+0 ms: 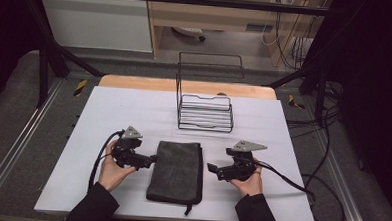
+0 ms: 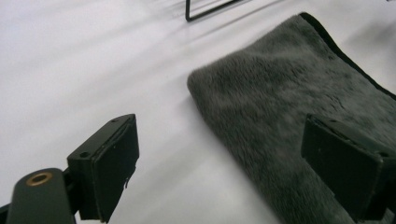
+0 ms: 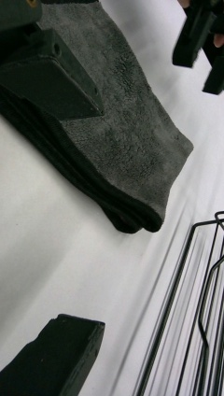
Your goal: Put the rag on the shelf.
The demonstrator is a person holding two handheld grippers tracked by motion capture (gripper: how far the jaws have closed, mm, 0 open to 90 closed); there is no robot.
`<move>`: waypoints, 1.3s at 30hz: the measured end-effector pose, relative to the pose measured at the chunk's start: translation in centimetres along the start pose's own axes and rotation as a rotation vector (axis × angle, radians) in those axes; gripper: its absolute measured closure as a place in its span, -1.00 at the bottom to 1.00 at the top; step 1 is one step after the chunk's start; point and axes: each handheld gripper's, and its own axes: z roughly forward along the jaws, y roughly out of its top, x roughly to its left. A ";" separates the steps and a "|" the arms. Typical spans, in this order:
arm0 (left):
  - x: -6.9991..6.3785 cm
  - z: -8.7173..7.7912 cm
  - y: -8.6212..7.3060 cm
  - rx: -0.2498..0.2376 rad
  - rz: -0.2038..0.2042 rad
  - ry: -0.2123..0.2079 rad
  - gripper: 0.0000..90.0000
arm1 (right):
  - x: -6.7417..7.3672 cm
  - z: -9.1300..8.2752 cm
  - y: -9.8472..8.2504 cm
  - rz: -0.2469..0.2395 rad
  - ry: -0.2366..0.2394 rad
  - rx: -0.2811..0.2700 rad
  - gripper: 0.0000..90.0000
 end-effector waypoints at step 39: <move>1.1 6.1 1.2 0.101 -0.118 -0.040 0.67 | -0.3 0.8 -0.4 0.057 -0.029 0.017 -0.92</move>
